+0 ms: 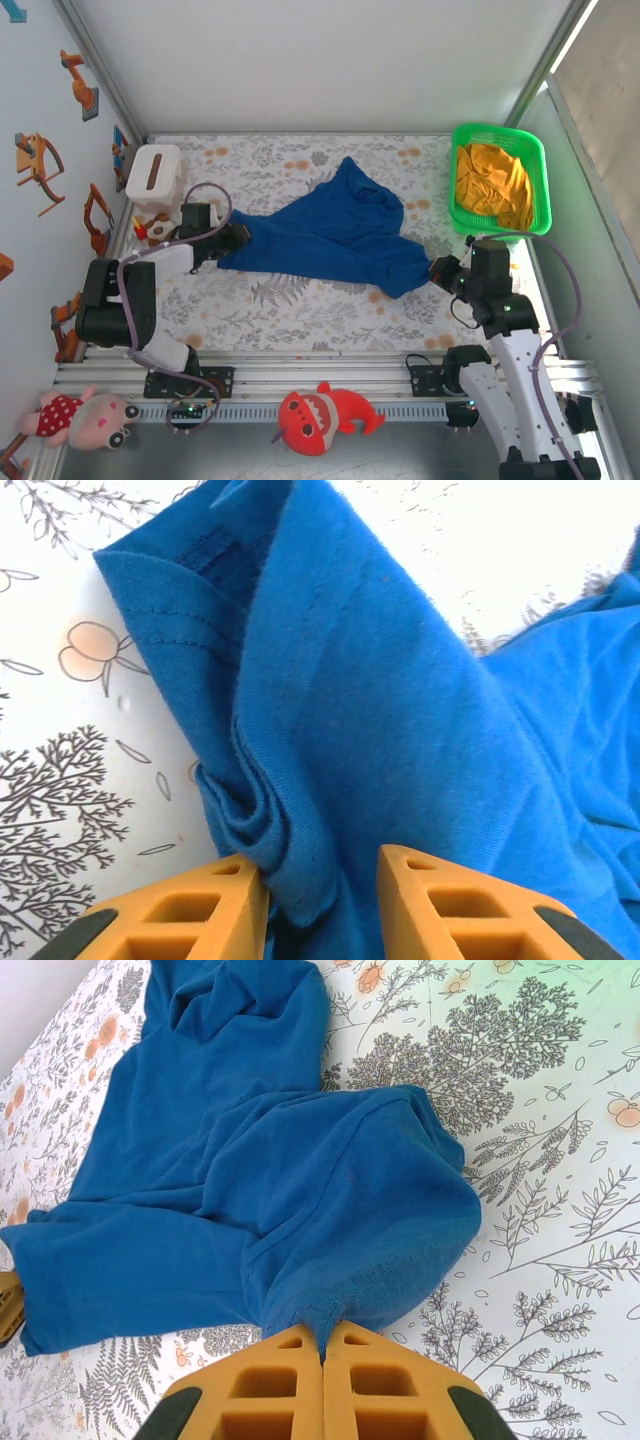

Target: Fold the inside-out t-shirt

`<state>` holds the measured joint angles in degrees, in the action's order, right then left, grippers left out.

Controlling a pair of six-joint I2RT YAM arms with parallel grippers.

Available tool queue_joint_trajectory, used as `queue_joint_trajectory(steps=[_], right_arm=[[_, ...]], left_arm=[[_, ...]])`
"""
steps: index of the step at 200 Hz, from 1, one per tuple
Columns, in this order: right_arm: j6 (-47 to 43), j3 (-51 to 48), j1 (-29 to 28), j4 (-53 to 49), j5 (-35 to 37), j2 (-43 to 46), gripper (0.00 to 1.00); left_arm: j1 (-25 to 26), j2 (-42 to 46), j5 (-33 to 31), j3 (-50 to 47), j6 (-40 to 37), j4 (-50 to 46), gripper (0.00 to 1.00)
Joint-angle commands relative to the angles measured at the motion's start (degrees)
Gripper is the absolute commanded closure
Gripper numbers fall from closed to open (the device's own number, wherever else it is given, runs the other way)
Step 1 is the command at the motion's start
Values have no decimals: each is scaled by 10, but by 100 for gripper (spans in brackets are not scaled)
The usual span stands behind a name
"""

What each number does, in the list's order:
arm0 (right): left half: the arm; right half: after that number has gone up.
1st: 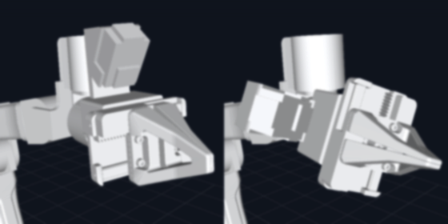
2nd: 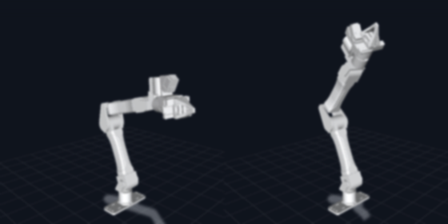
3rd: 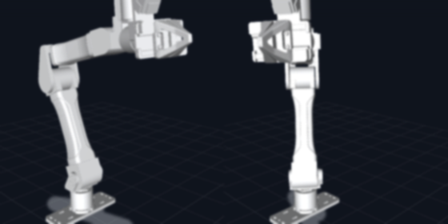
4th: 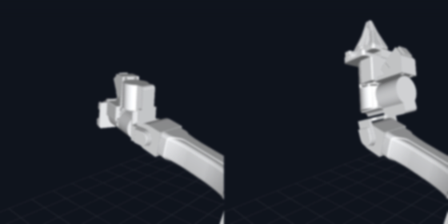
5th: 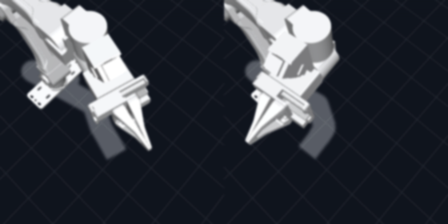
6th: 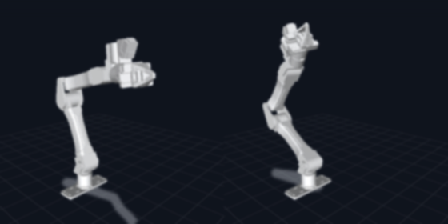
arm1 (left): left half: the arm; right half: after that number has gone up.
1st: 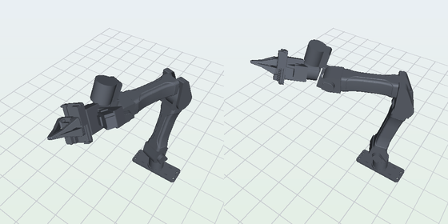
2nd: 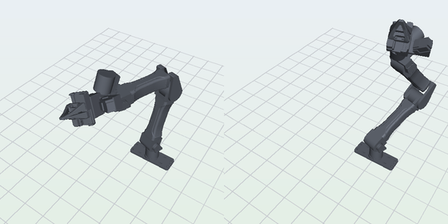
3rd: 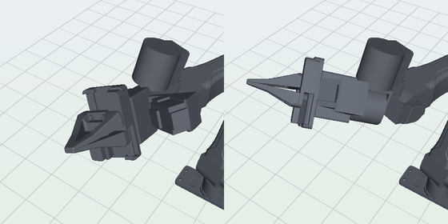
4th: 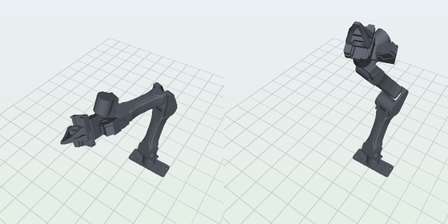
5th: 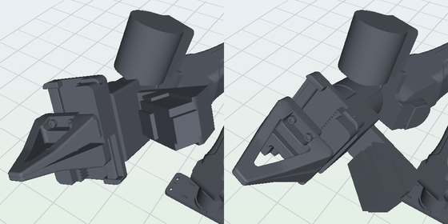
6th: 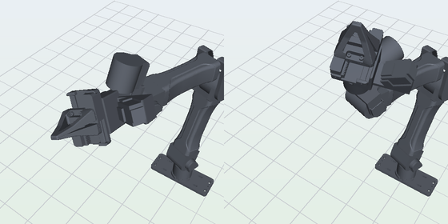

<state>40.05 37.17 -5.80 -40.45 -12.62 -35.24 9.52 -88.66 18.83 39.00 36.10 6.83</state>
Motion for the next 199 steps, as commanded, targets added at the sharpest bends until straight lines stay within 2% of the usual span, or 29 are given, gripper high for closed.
queue_joint_trajectory(steps=[1,19,61,88,113,199], right_arm=[[-3,22,2,-1,1,3,100],[-3,24,2,-5,2,6,100],[-9,35,1,-15,3,6,100],[-9,35,2,-15,2,4,100],[-9,38,2,-16,0,3,100],[-9,46,2,-22,1,5,100]], left_arm=[[3,26,4,-9,15,11,69],[3,44,-25,-22,17,9,66],[1,80,-111,-13,8,-26,44],[-6,59,-120,37,-32,-61,43],[-18,23,-108,77,-55,-69,43],[-31,-89,28,155,-82,-45,46]])
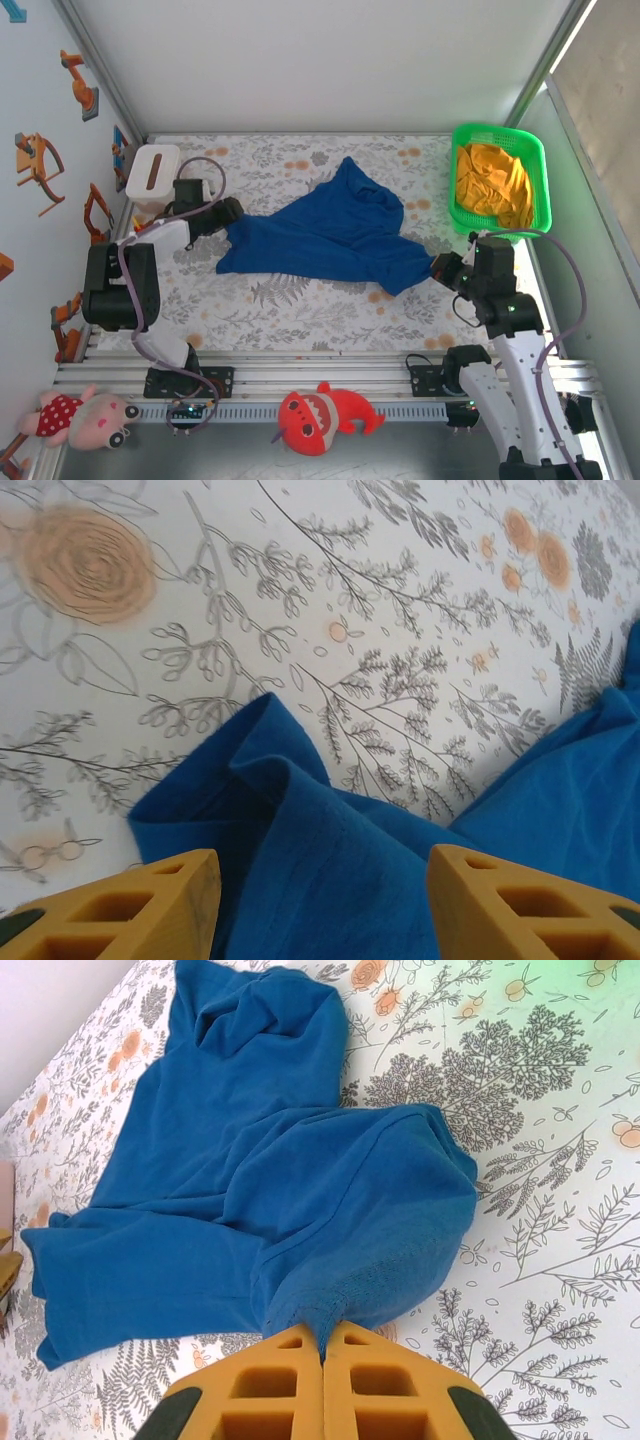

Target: Fold the inside-out t-shirt

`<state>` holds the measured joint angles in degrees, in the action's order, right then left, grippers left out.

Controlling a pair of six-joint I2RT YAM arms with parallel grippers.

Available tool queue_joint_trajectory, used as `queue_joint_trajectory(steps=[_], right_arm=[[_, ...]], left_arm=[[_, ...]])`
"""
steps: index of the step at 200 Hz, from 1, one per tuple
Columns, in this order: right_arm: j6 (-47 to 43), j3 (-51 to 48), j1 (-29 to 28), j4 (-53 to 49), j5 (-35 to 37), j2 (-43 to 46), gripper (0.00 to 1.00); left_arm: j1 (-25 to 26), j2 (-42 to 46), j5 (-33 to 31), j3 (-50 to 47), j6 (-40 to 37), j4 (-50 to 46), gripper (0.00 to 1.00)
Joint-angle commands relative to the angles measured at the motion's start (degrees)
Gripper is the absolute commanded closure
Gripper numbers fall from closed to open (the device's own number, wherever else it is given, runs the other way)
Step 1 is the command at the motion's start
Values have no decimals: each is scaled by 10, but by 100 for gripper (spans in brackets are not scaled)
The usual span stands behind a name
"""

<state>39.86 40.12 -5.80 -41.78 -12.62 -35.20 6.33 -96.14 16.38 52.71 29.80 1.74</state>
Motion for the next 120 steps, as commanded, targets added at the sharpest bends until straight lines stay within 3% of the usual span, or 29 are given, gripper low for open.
queue_joint_trajectory(steps=[1,94,120], right_arm=[[-7,16,2,-8,1,5,100],[-7,14,2,-7,1,3,100],[-7,13,2,-7,1,4,100]], left_arm=[[1,-15,53,17,-19,7,46],[10,13,78,-53,18,57,52],[14,47,37,-88,25,54,52]])
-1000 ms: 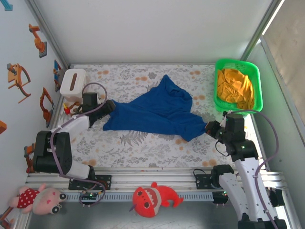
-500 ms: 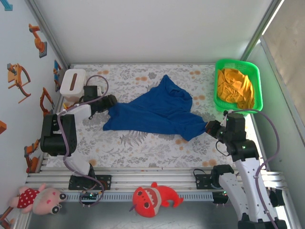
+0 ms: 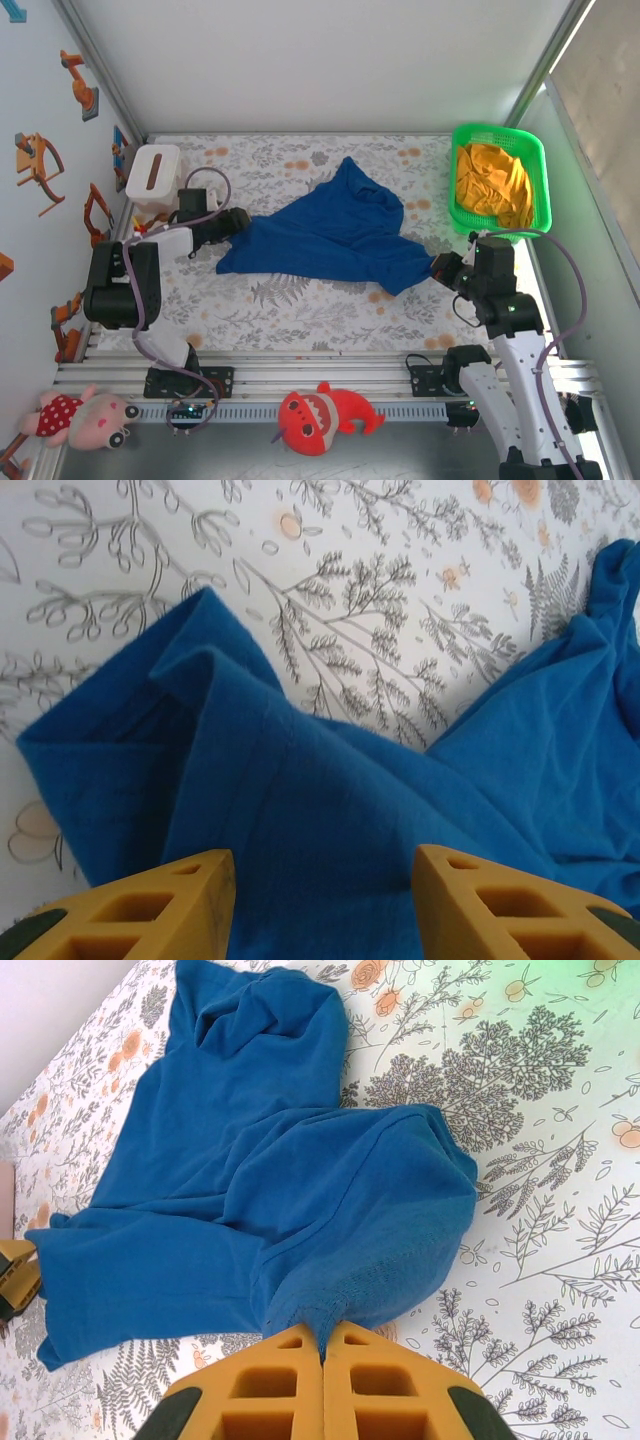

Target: Fold the inside-out t-shirt

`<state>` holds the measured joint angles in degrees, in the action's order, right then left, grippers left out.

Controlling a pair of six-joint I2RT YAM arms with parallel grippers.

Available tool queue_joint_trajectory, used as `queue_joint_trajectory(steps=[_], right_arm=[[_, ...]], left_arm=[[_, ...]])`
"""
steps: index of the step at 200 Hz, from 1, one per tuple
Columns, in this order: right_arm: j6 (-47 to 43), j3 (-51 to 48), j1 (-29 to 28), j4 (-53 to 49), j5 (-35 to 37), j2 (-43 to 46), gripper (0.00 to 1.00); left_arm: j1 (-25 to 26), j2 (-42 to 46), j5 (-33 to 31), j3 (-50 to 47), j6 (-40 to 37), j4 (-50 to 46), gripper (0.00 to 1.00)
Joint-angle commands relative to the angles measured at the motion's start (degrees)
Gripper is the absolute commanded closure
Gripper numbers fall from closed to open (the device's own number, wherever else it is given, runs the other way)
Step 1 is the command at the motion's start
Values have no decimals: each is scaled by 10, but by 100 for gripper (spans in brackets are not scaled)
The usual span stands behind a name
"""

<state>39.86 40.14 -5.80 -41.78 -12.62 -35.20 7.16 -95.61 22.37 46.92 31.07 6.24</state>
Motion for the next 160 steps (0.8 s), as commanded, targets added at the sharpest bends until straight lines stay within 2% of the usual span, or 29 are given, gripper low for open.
queue_joint_trajectory(steps=[1,57,101,160], right_arm=[[-7,13,2,-7,1,4,100],[-6,5,2,-4,1,6,100],[-1,2,2,5,-2,2,100],[-4,4,2,-1,1,6,100]], left_arm=[[6,44,-25,-33,13,9,52],[11,160,-152,-104,37,-20,49],[13,127,-135,-80,40,-50,51],[34,68,-130,-58,59,-53,60]])
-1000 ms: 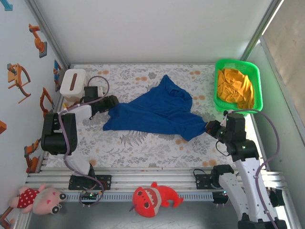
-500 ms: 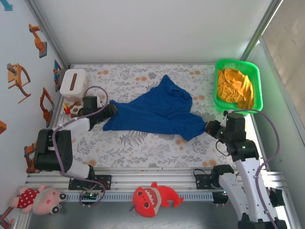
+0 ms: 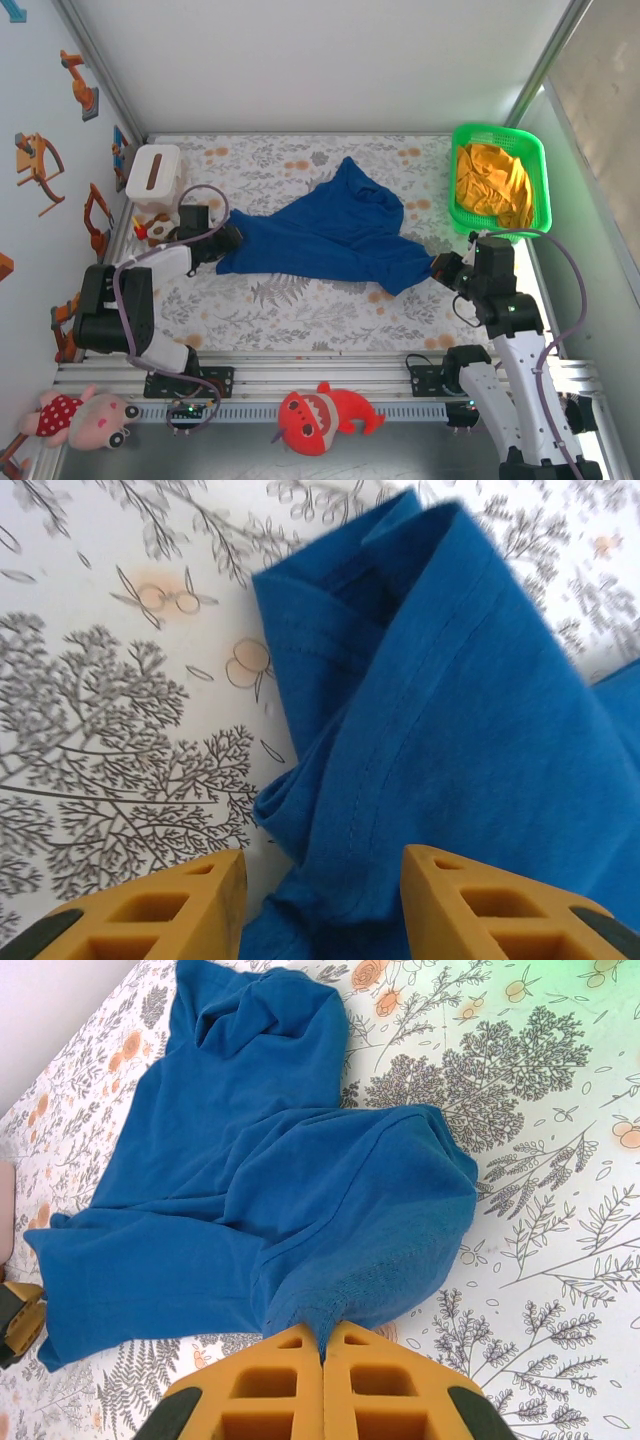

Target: Fold the inside-out t-shirt

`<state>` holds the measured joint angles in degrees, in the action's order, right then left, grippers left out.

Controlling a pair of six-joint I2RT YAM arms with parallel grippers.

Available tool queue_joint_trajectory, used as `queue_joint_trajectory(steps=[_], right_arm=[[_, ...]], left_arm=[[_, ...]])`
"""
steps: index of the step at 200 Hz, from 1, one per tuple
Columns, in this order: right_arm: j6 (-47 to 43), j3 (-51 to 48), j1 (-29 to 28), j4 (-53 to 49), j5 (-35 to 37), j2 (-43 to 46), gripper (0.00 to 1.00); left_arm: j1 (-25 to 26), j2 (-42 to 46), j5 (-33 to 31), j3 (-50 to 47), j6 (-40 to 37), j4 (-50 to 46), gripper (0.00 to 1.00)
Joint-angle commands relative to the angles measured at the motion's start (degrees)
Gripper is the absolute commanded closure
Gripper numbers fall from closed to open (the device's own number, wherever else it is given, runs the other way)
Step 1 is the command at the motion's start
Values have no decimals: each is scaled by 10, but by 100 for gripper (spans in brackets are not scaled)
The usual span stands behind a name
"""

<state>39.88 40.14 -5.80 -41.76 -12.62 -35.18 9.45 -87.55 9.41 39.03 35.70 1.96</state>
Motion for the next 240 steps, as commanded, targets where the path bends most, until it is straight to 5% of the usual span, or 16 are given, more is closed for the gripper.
queue_joint_trajectory(steps=[1,80,116,179,240], right_arm=[[-4,4,2,-1,1,5,100],[-6,3,2,-2,1,6,100],[-6,5,2,-3,1,7,100],[-27,62,3,2,13,-37,100],[-73,312,7,0,28,-179,100]], left_arm=[[11,-13,-1,21,13,-11,60],[19,-21,-13,37,12,-20,75],[19,-14,-15,42,10,-31,100],[15,83,-45,150,4,-232,100],[-78,160,25,303,-15,-325,100]])
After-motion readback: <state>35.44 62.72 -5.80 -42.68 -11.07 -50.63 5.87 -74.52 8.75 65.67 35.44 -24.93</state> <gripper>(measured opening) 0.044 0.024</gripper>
